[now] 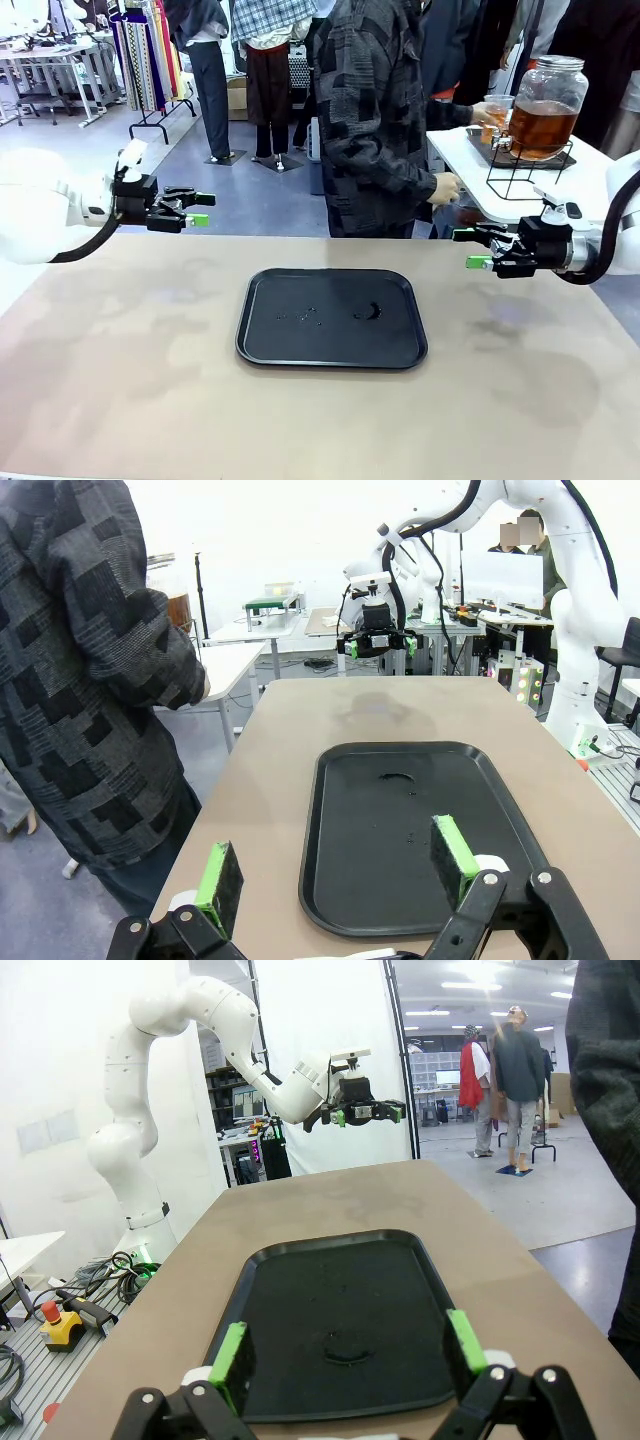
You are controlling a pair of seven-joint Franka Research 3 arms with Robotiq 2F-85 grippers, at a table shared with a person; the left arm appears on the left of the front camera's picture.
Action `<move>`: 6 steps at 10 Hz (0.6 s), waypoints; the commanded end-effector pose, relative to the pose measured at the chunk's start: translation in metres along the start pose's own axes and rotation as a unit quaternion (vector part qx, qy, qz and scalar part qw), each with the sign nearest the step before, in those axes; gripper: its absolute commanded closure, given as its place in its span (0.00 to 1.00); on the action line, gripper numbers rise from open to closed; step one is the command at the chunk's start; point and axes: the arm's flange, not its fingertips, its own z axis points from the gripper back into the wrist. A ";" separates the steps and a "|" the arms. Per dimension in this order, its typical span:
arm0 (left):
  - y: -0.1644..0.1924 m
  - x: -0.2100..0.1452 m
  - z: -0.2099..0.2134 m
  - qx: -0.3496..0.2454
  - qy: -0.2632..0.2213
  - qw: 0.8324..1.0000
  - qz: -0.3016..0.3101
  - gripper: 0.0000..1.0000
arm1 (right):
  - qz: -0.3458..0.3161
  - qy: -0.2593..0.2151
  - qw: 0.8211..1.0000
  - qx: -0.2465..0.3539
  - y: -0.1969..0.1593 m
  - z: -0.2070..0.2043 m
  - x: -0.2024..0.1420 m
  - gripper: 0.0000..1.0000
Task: Pour the drink into the iced cup.
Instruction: Open the gripper to release the iced cup you were holding.
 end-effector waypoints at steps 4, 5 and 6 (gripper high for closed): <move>0.000 0.001 0.000 0.000 0.000 1.000 -0.001 0.00 | 0.001 -0.005 1.000 0.003 0.001 0.001 0.002 0.00; 0.000 0.001 0.000 0.000 0.000 1.000 -0.001 0.00 | 0.001 -0.005 1.000 0.003 0.001 0.001 0.002 0.00; 0.000 0.001 0.000 0.000 0.000 1.000 -0.001 0.00 | 0.001 -0.005 1.000 0.003 0.001 0.001 0.002 0.00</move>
